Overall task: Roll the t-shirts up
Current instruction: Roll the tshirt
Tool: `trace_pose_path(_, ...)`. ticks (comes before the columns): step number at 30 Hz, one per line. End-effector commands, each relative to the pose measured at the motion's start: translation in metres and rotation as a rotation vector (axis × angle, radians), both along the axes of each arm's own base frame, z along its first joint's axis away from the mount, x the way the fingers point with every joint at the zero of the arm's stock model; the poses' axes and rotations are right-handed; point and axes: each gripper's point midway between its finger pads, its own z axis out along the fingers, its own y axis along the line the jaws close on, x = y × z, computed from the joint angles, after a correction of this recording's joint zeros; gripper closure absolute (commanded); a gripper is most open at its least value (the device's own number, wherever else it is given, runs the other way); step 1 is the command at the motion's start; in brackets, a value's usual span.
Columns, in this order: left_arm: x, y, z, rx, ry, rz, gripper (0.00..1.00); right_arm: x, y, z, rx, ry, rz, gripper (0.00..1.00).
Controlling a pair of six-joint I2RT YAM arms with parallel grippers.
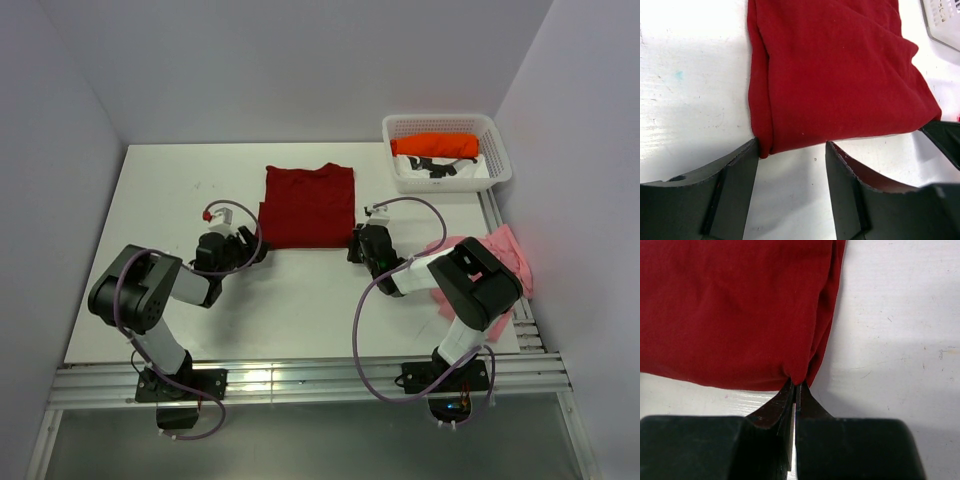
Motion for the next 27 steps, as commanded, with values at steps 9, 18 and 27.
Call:
trace_pose_path(9, 0.011, -0.007, -0.004, 0.02, 0.02, -0.027, 0.46, 0.011, 0.008, 0.015, 0.026, -0.038, 0.005, 1.0)
trace_pose_path(18, 0.009, -0.011, 0.006, -0.01, 0.056, -0.029, 1.0, -0.001, 0.006, 0.02, 0.028, 0.009, -0.036, 1.0)
trace_pose_path(27, -0.012, -0.017, 0.036, -0.034, 0.133, -0.094, 1.0, -0.042, 0.003, 0.025, 0.035, 0.165, -0.016, 1.0)
